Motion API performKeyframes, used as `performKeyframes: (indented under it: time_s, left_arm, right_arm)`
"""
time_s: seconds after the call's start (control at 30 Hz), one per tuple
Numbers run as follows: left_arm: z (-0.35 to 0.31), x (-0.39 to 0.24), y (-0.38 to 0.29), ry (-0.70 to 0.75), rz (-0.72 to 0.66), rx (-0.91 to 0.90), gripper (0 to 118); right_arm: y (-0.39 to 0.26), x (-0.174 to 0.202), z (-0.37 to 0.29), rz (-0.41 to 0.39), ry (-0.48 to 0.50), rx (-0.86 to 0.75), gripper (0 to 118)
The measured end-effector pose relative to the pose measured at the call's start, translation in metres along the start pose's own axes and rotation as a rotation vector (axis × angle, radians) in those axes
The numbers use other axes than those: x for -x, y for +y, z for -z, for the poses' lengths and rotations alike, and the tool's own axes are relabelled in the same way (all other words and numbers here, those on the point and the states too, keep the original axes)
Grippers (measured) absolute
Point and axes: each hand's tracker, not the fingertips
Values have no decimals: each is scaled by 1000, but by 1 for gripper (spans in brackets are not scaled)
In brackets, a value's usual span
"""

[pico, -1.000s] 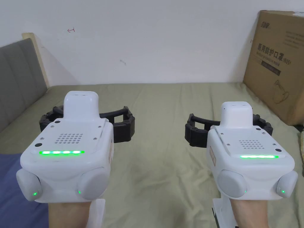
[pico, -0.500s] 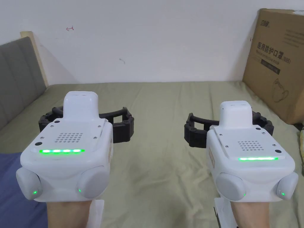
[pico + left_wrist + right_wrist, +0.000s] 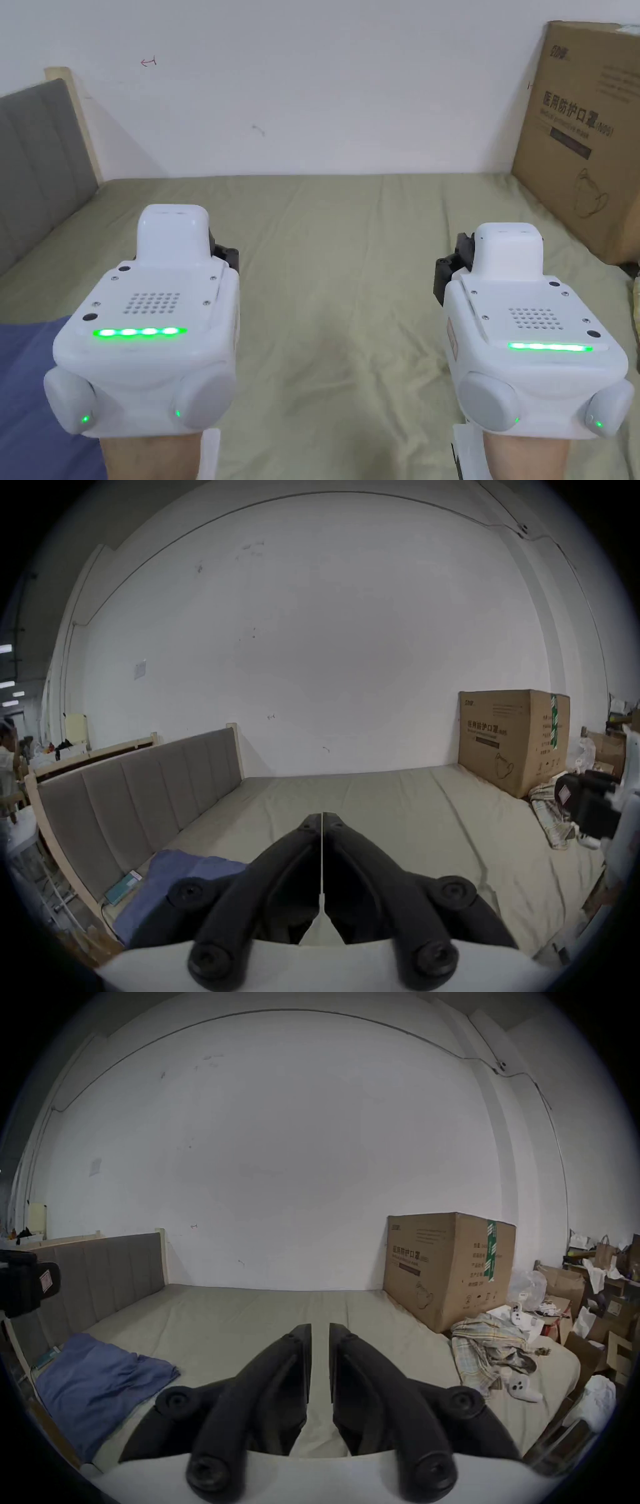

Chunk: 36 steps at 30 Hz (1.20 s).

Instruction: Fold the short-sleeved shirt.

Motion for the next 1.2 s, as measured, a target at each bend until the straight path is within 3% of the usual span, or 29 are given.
performKeyframes:
  time_s: [0.03, 0.17, 0.47, 0.6, 0.77, 1.0, 1.2]
  left_arm:
    - [-1, 0, -2, -21, -4, -11, 0]
    - [1, 2, 1, -34, -60, 2, 0]
    - [3, 18, 2, -19, -80, 24, 0]
    - [-1, 40, 4, 40, -83, 31, 0]
    - [-22, 92, -3, 204, -58, 61, 0]
    - [-54, 161, -17, 385, -107, 120, 0]
    - [-58, 181, -24, 446, -95, 171, 0]
  right_arm:
    - [0, 0, 0, -2, 1, 0, 3]
    - [-1, -3, 1, 35, 45, 2, 1]
    - [6, 15, 10, 26, 86, 19, 1]
    - [11, 38, 14, -6, 140, 12, 1]
    - [17, 79, 23, 54, 272, 31, 1]
    - [4, 151, 20, 10, 459, 86, 1]
    - [-1, 182, 14, -17, 519, 109, 1]
